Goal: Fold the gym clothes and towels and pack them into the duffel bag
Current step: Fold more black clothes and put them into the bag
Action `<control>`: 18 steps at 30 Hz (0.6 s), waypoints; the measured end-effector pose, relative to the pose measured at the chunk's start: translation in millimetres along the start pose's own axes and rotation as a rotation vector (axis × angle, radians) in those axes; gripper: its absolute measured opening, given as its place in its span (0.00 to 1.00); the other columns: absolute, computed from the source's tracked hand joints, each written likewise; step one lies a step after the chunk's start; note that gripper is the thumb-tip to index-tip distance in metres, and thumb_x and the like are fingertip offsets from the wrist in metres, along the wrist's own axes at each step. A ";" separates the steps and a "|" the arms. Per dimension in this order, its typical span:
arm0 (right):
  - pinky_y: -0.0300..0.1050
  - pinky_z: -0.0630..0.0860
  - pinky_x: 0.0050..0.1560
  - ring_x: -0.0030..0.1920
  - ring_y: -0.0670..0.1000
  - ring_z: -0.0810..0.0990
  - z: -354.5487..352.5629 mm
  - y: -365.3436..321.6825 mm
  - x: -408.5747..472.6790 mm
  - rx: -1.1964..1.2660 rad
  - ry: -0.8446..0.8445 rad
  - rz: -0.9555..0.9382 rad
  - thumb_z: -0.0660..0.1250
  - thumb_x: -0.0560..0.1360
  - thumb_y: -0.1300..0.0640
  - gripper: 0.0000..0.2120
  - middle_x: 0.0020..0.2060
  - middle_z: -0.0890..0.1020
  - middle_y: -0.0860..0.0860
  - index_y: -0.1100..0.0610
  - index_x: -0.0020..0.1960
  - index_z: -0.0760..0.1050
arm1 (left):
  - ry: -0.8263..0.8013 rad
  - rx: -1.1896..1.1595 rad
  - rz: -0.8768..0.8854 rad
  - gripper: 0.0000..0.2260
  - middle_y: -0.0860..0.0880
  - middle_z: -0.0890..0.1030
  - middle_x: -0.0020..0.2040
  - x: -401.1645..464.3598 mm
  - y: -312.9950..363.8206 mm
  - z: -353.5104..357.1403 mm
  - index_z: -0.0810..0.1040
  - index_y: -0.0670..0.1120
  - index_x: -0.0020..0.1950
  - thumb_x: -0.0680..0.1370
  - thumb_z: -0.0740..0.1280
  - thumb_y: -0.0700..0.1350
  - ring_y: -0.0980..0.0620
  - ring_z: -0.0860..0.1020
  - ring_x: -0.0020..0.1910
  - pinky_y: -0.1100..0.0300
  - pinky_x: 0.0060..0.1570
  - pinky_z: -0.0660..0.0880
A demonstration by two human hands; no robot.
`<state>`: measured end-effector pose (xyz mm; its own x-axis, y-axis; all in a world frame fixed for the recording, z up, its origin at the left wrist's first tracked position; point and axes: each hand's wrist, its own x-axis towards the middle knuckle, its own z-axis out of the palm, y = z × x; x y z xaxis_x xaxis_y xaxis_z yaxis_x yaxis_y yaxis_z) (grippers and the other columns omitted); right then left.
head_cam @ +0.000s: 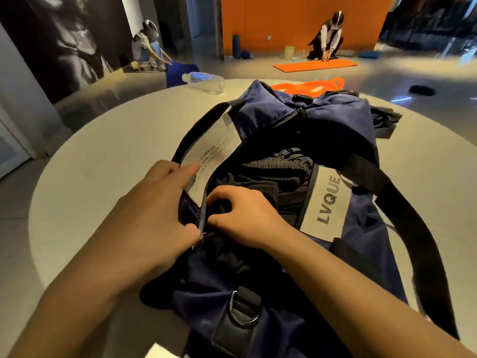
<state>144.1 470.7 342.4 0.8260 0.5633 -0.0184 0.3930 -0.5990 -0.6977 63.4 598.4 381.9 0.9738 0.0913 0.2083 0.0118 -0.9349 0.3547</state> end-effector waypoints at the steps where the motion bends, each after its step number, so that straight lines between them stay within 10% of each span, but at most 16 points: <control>1: 0.46 0.75 0.53 0.53 0.50 0.77 0.0 1.8 0.6 0.010 0.014 0.006 0.68 0.72 0.53 0.13 0.54 0.81 0.48 0.49 0.57 0.78 | -0.022 -0.014 0.026 0.37 0.61 0.64 0.62 0.4 -2.6 -5.9 0.60 0.60 0.75 0.68 0.71 0.47 0.62 0.67 0.51 0.70 0.44 0.65; 12: 0.44 0.73 0.56 0.56 0.48 0.76 5.2 8.2 3.0 -0.010 0.065 -0.020 0.67 0.73 0.53 0.13 0.56 0.79 0.45 0.47 0.57 0.77 | -0.008 0.234 0.014 0.37 0.59 0.65 0.64 0.9 -3.6 -32.5 0.59 0.59 0.75 0.69 0.71 0.47 0.58 0.67 0.51 0.64 0.43 0.65; 18: 0.45 0.72 0.45 0.51 0.51 0.77 -3.2 -6.7 19.6 0.036 -0.001 0.029 0.67 0.74 0.50 0.05 0.48 0.79 0.48 0.49 0.48 0.74 | -0.089 0.140 0.076 0.40 0.64 0.62 0.56 15.6 16.7 -60.6 0.60 0.60 0.75 0.65 0.73 0.50 0.70 0.59 0.47 0.83 0.44 0.61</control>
<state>158.9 484.0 349.0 0.8367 0.5463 -0.0398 0.3537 -0.5943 -0.7223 65.1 605.0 446.2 0.9893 -0.0064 0.1459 -0.0372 -0.9772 0.2089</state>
